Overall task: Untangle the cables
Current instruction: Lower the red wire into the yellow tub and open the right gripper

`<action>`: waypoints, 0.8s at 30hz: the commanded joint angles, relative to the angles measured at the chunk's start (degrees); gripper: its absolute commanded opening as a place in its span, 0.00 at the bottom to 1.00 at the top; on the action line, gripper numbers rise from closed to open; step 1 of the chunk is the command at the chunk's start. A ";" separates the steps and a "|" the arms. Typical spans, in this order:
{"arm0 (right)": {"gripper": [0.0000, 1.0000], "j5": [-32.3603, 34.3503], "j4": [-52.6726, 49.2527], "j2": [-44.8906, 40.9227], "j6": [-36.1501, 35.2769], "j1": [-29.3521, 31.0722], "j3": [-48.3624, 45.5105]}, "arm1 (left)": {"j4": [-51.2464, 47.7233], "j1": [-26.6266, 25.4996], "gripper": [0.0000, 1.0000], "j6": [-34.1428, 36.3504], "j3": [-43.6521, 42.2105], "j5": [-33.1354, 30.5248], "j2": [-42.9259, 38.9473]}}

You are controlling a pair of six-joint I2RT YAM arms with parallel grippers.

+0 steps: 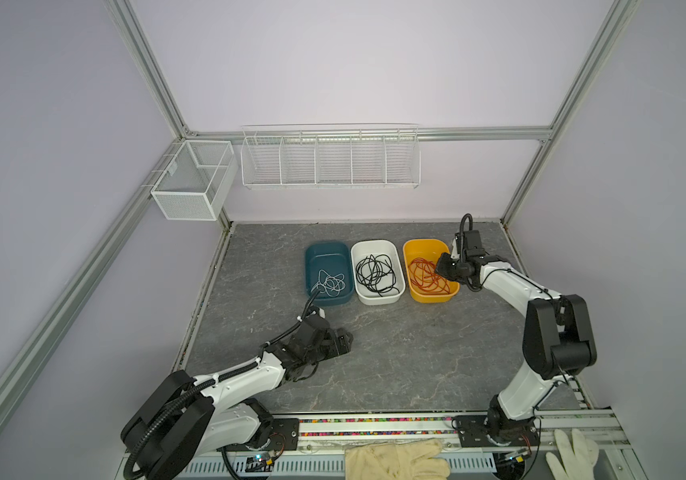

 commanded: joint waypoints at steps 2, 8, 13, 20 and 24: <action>0.11 1.66 0.67 1.09 0.62 0.29 -0.92 | -2.02 0.09 0.95 0.11 -0.37 0.71 0.91; 0.20 1.72 0.86 -0.73 1.23 0.35 -1.99 | -1.89 0.10 0.95 0.11 -0.47 0.74 0.81; 0.31 1.58 0.02 -4.03 1.28 0.45 -2.63 | -2.56 0.09 0.95 0.16 -0.10 0.52 0.40; 0.54 1.85 -2.13 -10.97 0.77 0.50 -3.16 | -4.15 0.13 0.95 0.28 0.84 -0.24 -0.13; 0.69 2.30 -3.61 -15.14 -0.14 0.63 -2.94 | -5.06 0.05 0.95 0.60 2.18 -0.77 0.07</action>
